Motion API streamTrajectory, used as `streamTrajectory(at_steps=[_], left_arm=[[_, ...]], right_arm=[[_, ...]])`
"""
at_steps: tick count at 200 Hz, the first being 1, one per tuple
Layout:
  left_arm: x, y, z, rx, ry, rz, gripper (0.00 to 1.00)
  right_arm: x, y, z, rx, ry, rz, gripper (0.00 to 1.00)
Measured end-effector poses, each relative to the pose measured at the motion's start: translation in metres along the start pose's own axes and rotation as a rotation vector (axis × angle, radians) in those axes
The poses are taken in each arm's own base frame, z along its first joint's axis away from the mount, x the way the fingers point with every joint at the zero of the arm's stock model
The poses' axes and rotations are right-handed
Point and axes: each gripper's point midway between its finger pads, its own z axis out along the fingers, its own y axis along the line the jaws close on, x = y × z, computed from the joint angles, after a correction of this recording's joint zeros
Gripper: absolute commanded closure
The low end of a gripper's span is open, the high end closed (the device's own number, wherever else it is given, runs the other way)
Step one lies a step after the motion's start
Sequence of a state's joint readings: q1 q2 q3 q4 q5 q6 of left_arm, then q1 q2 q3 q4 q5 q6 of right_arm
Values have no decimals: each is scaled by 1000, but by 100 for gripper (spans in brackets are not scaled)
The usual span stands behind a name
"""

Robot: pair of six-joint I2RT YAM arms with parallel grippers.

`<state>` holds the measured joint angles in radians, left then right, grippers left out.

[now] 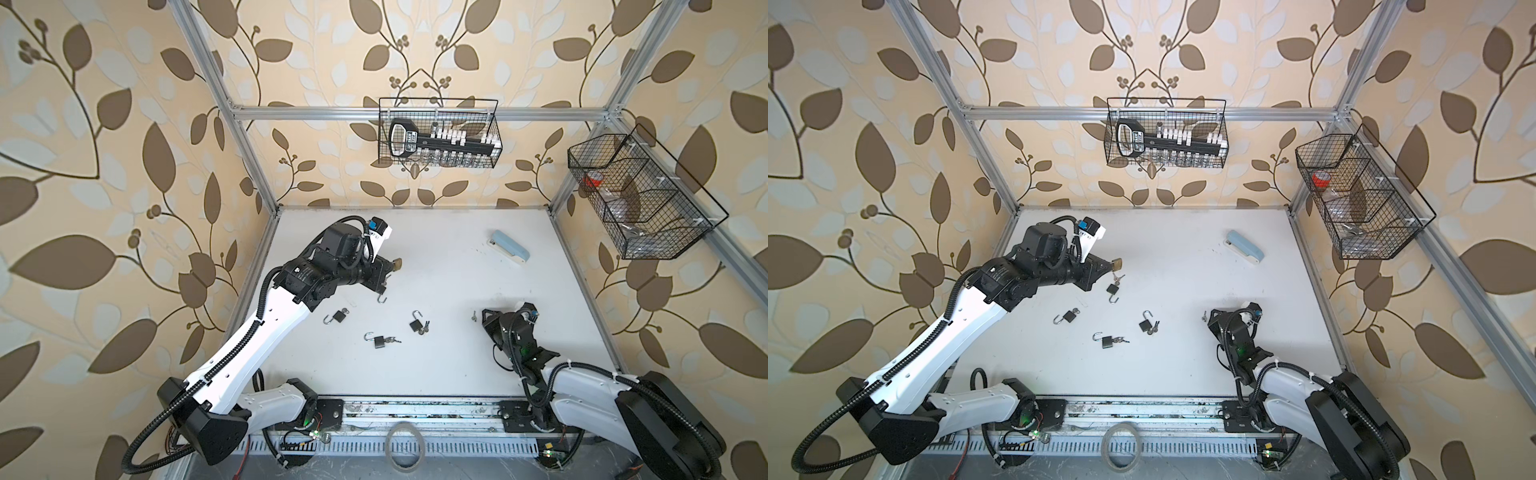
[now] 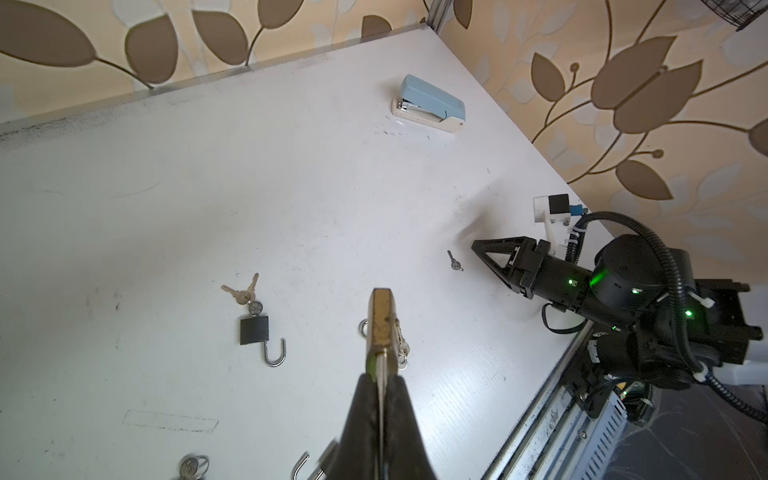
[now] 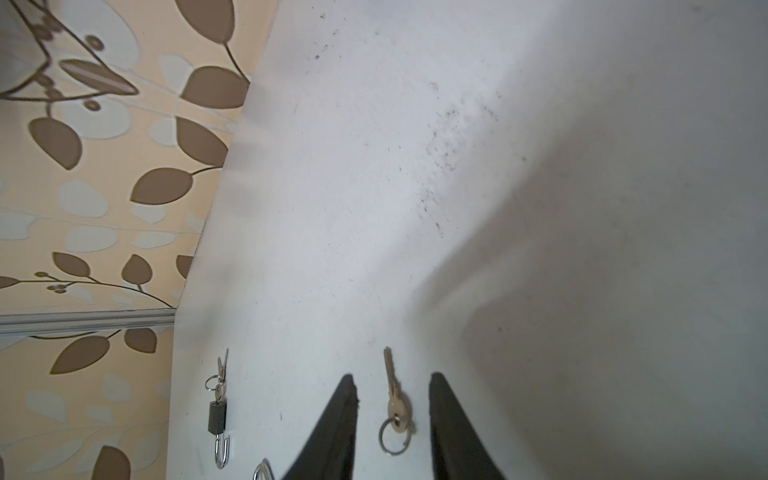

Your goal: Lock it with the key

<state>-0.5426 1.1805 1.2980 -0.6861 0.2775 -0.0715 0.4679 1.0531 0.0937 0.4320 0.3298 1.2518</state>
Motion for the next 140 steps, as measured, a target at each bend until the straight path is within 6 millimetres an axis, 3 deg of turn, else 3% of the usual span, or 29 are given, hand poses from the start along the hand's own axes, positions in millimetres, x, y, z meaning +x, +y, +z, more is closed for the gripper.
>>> streamTrajectory(at_steps=[19, 27, 53, 73, 95, 121, 140], left_arm=[[1, -4, 1, 24, 8, 0, 100], [0, -7, 2, 46, 16, 3, 100], [-5, -23, 12, 147, 47, 24, 100], [-1, -34, 23, 237, 97, 57, 100], [5, -45, 30, 328, 154, 109, 100], [8, -59, 29, 403, 182, 171, 100], [10, -76, 23, 457, 188, 234, 100]], right_arm=[[-12, 11, -7, -20, -41, -82, 56], [-18, 22, -9, -38, -58, -137, 49], [-33, 85, -21, -178, -64, -393, 42], [-20, 143, -45, -409, 14, -647, 34], [6, 190, -85, -698, 119, -866, 30], [20, 230, -134, -976, 174, -1005, 25], [23, 250, -156, -1087, 203, -1077, 22]])
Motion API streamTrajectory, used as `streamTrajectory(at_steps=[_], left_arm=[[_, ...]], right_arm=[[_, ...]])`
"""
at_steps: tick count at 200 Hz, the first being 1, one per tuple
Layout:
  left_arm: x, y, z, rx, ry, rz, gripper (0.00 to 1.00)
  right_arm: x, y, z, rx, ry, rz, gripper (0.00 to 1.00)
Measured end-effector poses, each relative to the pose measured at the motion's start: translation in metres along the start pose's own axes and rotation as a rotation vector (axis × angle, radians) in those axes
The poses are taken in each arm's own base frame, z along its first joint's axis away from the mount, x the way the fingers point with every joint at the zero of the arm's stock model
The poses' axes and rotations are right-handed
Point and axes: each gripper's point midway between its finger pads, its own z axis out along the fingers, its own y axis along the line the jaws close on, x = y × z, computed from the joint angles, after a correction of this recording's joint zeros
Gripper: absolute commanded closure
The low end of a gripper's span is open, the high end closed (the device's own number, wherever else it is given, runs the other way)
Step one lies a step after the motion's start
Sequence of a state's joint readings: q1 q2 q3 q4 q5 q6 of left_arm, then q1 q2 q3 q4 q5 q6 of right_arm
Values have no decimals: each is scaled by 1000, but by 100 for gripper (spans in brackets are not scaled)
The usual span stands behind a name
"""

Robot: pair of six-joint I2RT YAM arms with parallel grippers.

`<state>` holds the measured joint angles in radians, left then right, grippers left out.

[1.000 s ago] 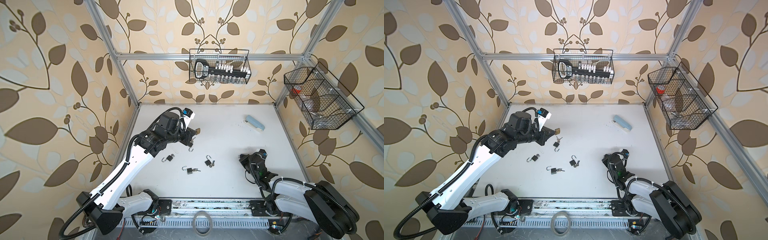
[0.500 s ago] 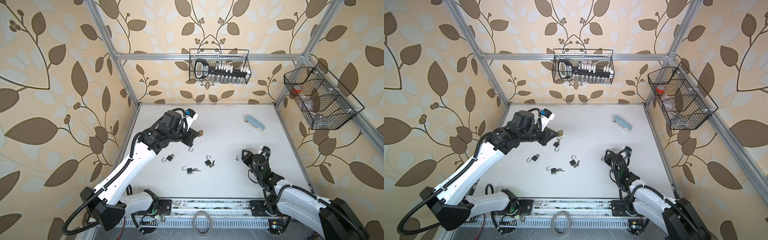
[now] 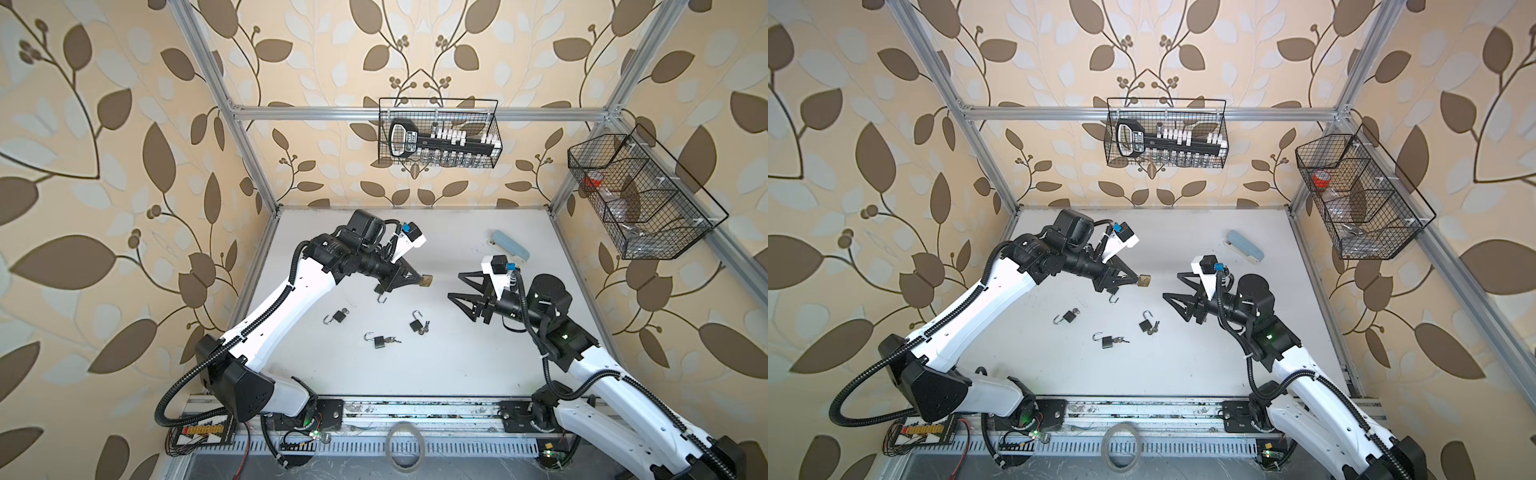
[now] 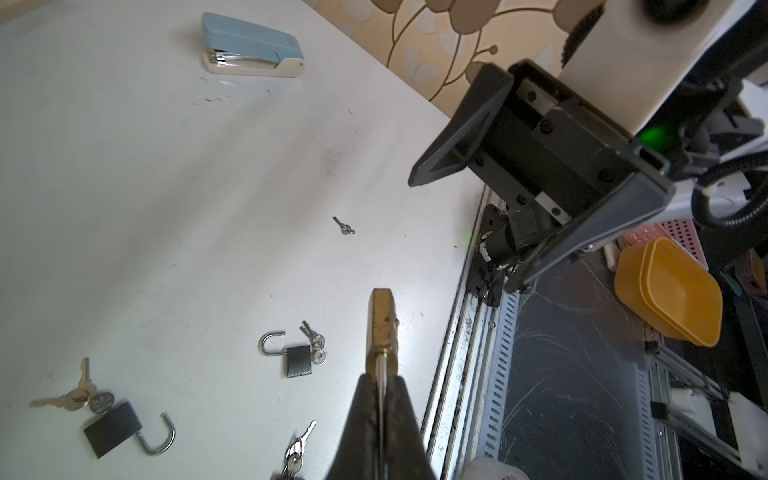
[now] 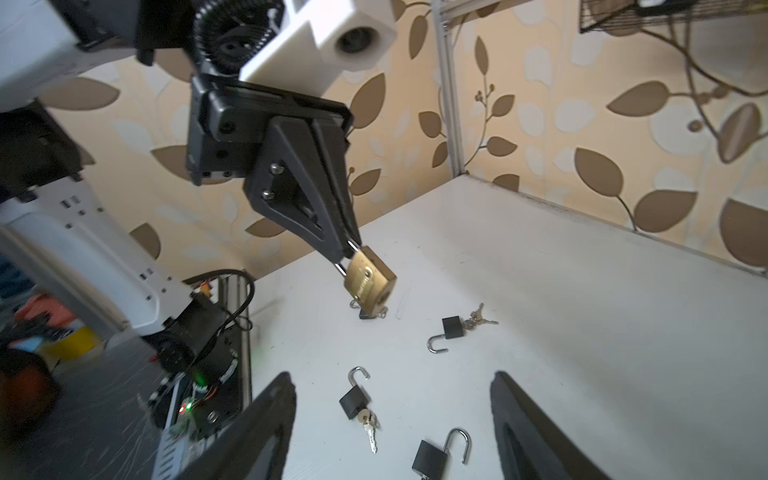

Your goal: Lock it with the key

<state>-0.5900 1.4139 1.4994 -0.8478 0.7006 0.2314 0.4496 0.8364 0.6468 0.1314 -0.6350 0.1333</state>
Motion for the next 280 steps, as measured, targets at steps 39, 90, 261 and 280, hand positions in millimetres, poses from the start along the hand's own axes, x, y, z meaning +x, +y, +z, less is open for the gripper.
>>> streamTrajectory(at_steps=[39, 90, 261, 280], left_arm=[[2, -30, 8, 65, 44, 104, 100], [8, -40, 14, 88, 75, 150, 100], [12, -48, 15, 113, 85, 187, 100], [12, -51, 13, 120, 83, 197, 100]], right_arm=[[-7, 15, 12, -137, 81, -47, 25], [12, 23, 16, -227, 163, -17, 41], [21, 47, 18, -418, 200, 77, 97], [20, 51, 17, -440, 195, 71, 100]])
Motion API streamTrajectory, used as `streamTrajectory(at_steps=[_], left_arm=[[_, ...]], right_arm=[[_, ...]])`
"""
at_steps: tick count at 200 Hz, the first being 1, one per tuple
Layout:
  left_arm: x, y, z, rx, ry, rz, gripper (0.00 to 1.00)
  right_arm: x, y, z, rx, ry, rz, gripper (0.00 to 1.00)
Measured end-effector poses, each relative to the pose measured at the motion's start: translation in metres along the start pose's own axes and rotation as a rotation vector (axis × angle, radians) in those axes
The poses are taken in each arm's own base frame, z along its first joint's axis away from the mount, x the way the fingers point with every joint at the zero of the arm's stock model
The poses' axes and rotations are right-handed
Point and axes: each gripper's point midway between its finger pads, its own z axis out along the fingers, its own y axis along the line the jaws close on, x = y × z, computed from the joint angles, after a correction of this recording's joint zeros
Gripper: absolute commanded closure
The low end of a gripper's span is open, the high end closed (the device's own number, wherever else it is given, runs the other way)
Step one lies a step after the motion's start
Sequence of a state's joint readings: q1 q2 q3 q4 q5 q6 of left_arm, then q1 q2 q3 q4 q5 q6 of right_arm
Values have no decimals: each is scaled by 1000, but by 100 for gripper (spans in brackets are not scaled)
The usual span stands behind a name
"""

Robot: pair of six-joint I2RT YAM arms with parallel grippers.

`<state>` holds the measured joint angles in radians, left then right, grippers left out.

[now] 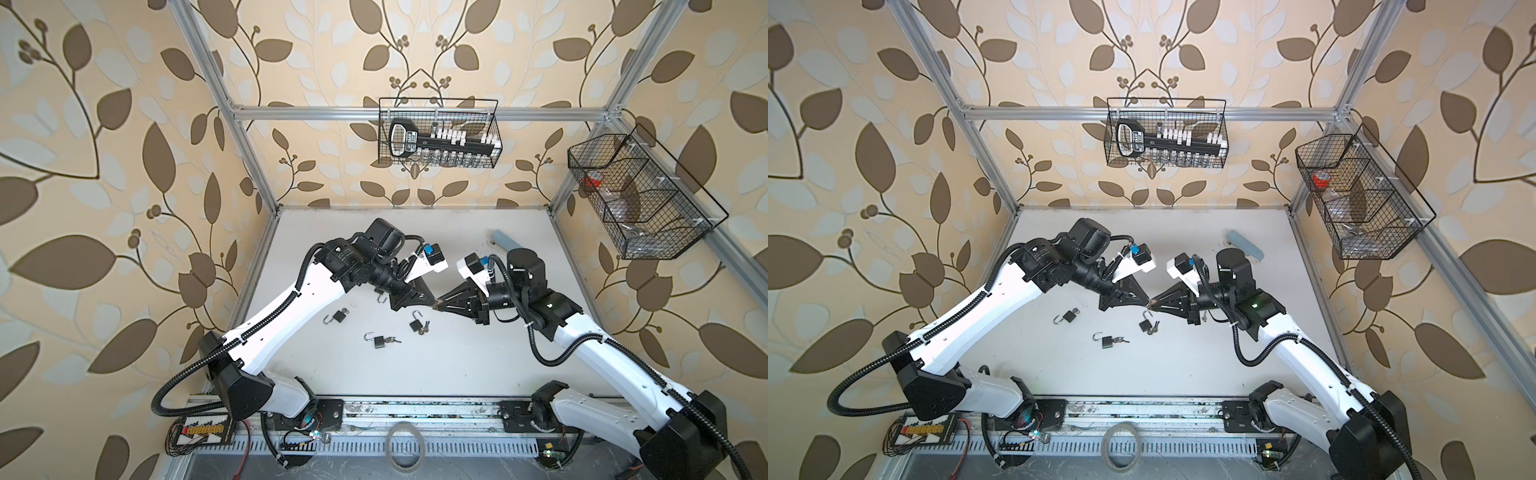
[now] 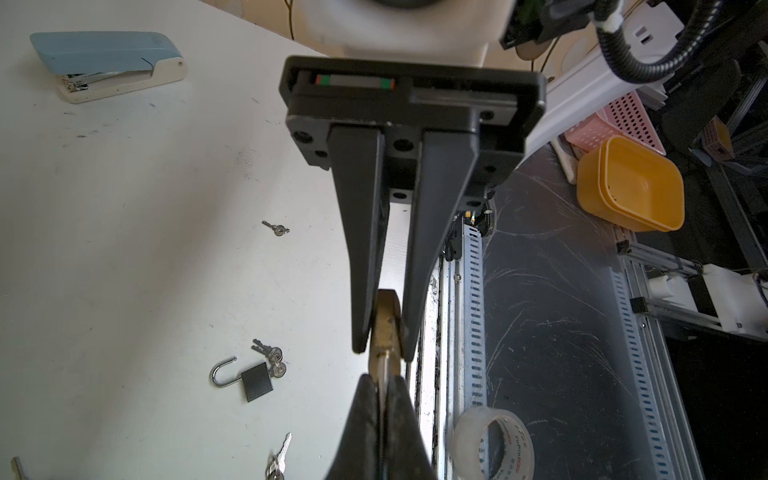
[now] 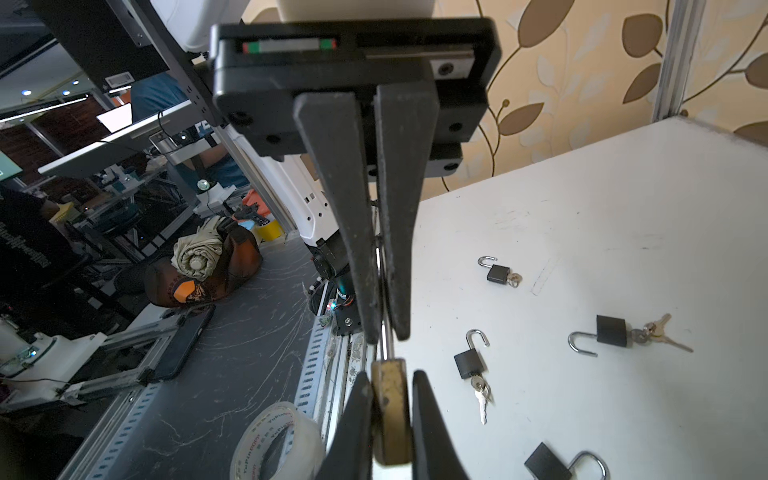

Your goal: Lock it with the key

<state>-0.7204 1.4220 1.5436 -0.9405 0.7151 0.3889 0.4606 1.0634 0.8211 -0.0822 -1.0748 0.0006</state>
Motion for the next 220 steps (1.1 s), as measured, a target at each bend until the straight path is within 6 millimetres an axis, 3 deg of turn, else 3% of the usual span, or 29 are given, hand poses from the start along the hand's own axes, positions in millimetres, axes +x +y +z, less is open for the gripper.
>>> streamTrajectory(at_steps=[7, 10, 29, 36, 62, 82, 98, 117, 145, 174, 220], left_arm=[[0, 0, 0, 1, -1, 1, 100], [0, -1, 0, 2, -1, 2, 94], [-2, 1, 0, -5, -7, 4, 19], [-2, 2, 0, -14, -7, 1, 2], [-6, 21, -4, -135, -32, -25, 1], [6, 47, -17, -321, -72, -84, 1], [14, 68, -35, -448, -117, -176, 1], [24, 97, -52, -580, -171, -302, 1], [54, 119, -46, -655, -160, -443, 1], [76, 124, -39, -678, -135, -525, 1], [70, 123, -51, -713, -190, -542, 1]], right_arm=[[0, 1, 0, -3, -1, -2, 100], [-1, 1, 0, -4, -2, -3, 100], [-2, 0, 0, 13, -5, -2, 100], [-4, -3, -1, 41, -9, -2, 100], [-3, -28, -13, 263, -53, 37, 100], [17, -58, -30, 475, -113, 167, 100], [51, -82, -41, 609, -167, 335, 100], [106, -107, -50, 739, -219, 571, 100], [168, -125, -58, 895, -269, 821, 100], [178, -135, -61, 991, -328, 899, 100], [203, -149, -68, 1120, -343, 976, 100]])
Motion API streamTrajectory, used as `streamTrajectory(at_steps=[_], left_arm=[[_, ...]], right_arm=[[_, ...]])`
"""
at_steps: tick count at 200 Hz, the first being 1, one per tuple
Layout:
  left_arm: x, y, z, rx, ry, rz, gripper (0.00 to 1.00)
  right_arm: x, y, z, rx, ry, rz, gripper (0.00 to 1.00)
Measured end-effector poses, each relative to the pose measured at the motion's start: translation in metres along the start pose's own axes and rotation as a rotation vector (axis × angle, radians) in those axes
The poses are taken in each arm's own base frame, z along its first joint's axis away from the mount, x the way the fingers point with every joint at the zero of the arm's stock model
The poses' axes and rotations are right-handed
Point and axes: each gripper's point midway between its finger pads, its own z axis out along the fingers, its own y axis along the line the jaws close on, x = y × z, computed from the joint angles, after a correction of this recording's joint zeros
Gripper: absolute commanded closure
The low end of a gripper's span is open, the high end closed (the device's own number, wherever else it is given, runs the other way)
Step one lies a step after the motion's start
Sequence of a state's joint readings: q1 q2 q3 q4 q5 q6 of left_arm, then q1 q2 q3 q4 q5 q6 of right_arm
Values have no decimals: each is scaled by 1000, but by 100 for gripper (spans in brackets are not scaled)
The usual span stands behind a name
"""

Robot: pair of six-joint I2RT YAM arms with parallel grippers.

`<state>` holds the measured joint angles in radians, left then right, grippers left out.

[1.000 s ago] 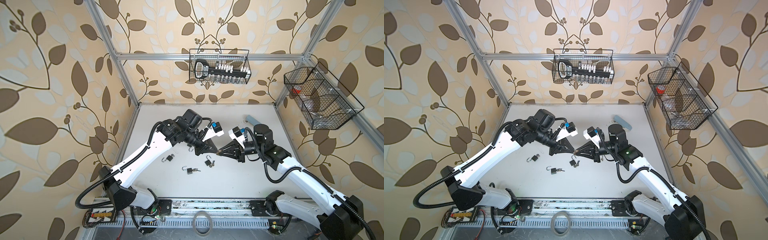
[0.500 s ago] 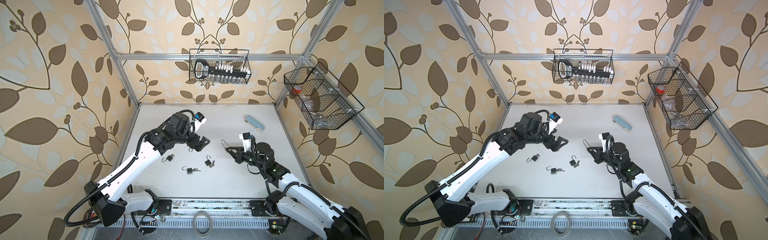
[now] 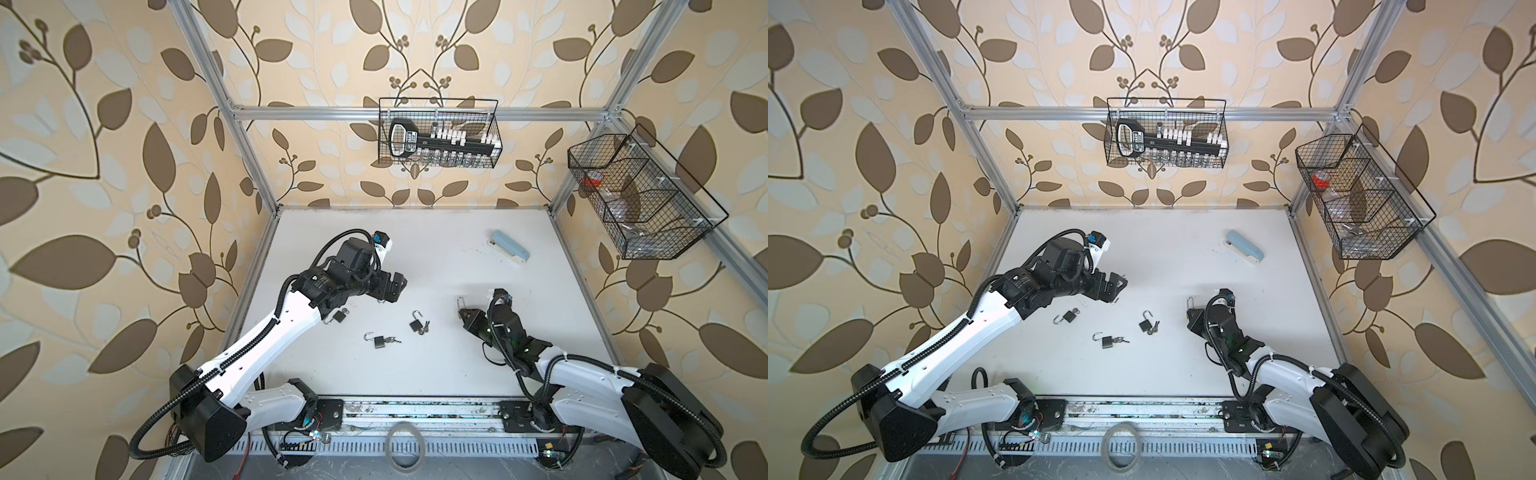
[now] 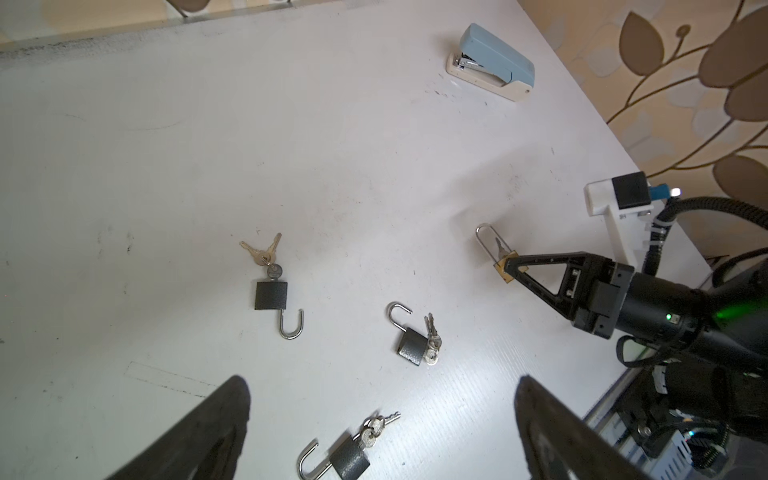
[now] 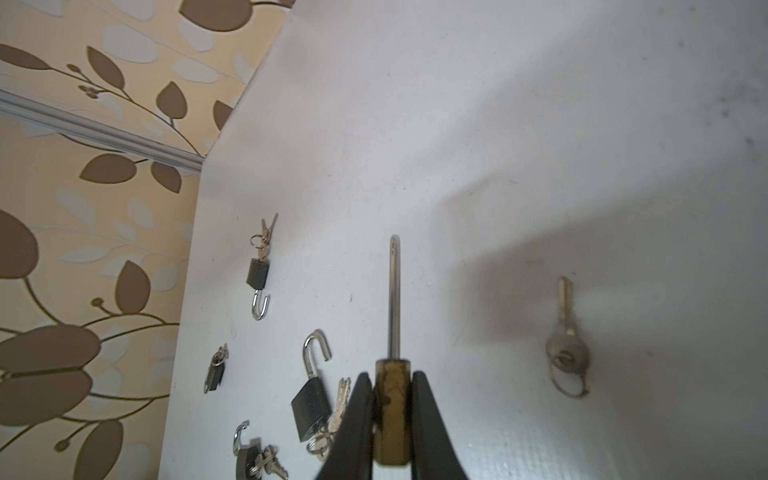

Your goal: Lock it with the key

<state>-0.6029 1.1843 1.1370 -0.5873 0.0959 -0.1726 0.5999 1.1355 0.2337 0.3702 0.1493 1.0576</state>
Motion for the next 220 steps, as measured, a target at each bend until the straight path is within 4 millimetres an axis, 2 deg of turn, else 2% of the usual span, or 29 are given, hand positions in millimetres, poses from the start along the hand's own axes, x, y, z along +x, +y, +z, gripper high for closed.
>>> streamTrajectory(at_steps=[88, 166, 220], left_arm=[[6, 4, 6, -12, 9, -32, 1], [15, 5, 20, -7, 42, -53, 1], [17, 5, 24, -6, 53, -69, 1]], right_arm=[[12, -20, 18, 75, 13, 10, 100], [13, -18, 21, 64, 16, 12, 97], [14, -19, 23, 64, 16, 11, 91]])
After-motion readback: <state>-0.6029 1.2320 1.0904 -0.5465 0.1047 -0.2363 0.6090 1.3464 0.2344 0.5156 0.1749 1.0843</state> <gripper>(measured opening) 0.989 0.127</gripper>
